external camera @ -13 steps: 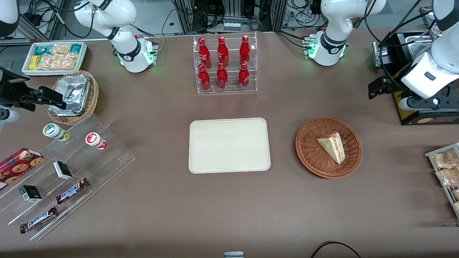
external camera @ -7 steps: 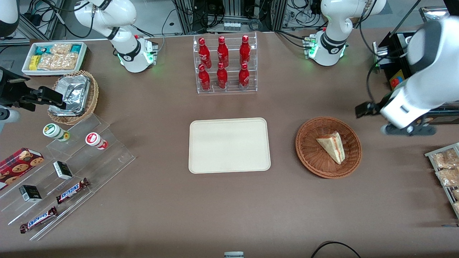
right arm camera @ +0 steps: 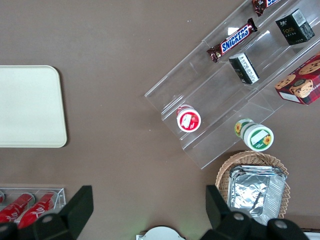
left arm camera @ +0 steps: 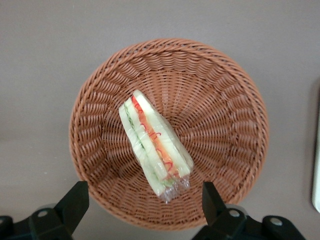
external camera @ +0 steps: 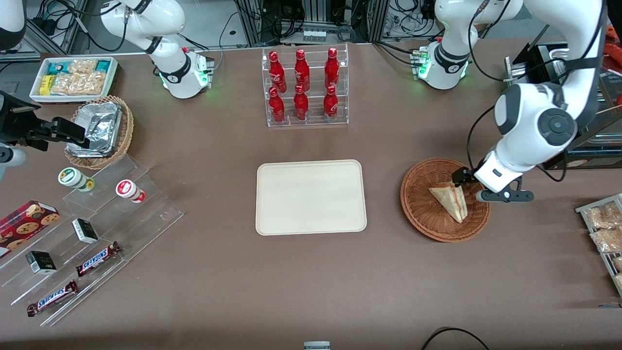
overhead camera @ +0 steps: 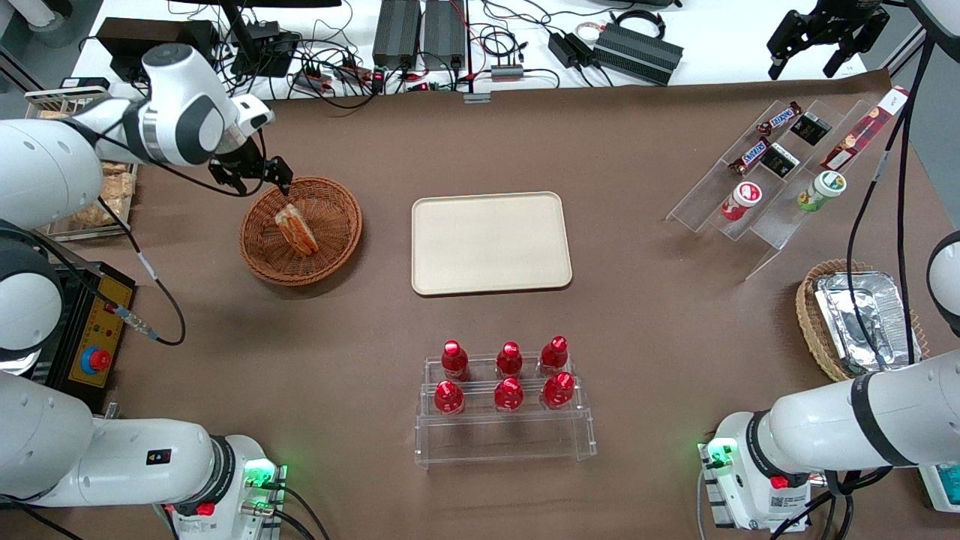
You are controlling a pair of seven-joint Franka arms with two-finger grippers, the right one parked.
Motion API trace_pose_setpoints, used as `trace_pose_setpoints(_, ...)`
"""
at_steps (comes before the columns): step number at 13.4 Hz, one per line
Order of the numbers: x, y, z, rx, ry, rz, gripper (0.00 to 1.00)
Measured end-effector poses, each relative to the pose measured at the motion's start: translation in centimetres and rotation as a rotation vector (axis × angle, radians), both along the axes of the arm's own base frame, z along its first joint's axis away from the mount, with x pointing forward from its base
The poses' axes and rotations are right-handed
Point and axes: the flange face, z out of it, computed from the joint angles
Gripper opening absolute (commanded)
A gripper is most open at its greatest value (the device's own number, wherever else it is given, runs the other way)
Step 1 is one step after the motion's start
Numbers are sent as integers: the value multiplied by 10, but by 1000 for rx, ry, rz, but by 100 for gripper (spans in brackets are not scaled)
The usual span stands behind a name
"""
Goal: Place sandwich from basket to tray
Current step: 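Lower the left gripper and close it on the wrapped sandwich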
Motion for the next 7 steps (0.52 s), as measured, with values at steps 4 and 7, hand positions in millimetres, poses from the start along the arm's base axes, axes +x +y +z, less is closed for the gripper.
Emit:
trace_pose_setpoints(4, -7, -2, -16, 2, 3, 482, 100)
trace_pose_setpoints(7, -6, -15, -29, -3, 0, 705, 100)
